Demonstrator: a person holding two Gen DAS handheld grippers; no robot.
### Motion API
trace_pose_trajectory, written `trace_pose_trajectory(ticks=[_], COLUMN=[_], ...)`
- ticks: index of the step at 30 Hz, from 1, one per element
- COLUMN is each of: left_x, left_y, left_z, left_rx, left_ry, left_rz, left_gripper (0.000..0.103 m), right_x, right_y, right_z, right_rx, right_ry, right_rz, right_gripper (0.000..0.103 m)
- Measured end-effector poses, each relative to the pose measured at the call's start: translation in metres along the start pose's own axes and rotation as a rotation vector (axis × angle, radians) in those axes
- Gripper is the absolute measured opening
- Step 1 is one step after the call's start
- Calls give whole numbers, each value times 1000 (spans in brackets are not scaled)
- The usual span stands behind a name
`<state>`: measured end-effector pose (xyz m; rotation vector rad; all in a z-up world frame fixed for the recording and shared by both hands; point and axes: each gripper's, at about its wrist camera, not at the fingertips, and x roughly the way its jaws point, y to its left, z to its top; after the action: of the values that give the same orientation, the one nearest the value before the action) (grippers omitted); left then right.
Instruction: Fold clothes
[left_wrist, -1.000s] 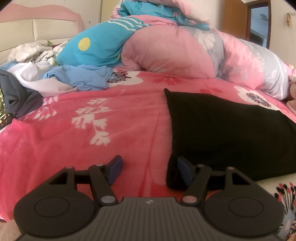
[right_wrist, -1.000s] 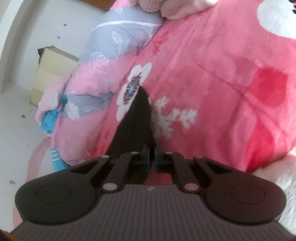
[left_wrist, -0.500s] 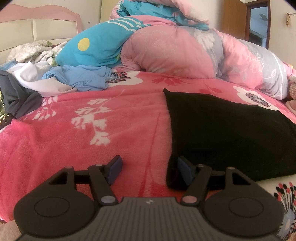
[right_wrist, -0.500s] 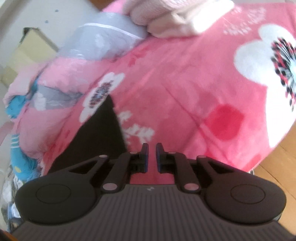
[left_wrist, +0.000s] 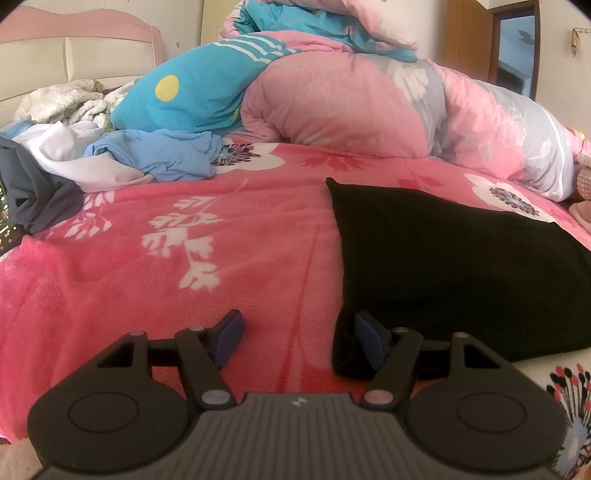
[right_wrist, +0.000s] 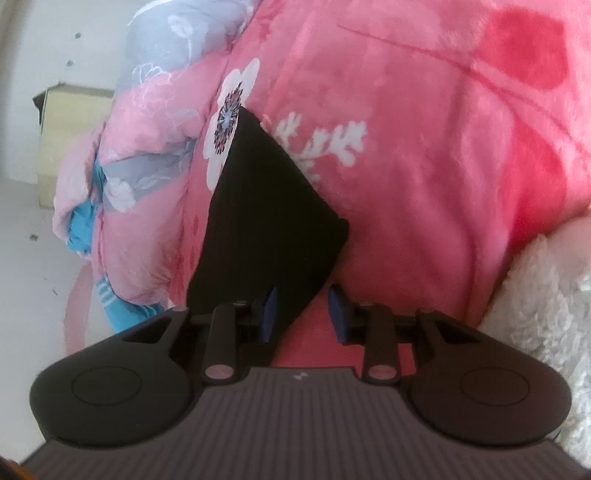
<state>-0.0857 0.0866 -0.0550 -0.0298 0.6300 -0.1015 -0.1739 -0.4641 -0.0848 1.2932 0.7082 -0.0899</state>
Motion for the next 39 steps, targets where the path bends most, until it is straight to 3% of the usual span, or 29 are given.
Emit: trace_pose_trajectory(ticks=[10,14,16,18,21,24,28,30,33,35,37,39], left_x=[1,1,1,1,1,1,1,1,0,0,-1,-5], left_y=[0,0,0,0,0,-1,-1,-1,-1,1,4,8], left_z=[-1,-1,0,-1,-1,-1,-1,-1,-1,-1,1,4], left_rx=[-1,0,1,1,2,5,6,6,6,-1,-21,-46], left_ry=[-5,-5,-5,-5,-5,-7,-9,-10,-12,-13,-10,-13], left_rz=[-2,-1,-1,-1,0,0,0,0,1,-6,-18,-20], left_gripper=[69,69,69,69,70,70,70,70,70,70,71,71], right_x=[4,4,1,-4,-7,1,-4,-16,-39,-52,-53,-39], right_y=[-1,0,6,24,49,36,7,15,36,50,65,80], right_z=[5,7,7,3,-6,1,9,6,2,-3,-9,-23], right_rx=[37,8,-46,-185,-453,-439,-303,-362,-500,-588,-673,-777], right_ry=[-9,-45,-63,-81,-93,-57,-39,-74,-193,-266,-286,-244], right_rz=[20,17,36,70,-5,-92,-93,-138,-266,-304,-272,-218], right_gripper=[28,6,3,2,2,2,1,5,8,8,8,8])
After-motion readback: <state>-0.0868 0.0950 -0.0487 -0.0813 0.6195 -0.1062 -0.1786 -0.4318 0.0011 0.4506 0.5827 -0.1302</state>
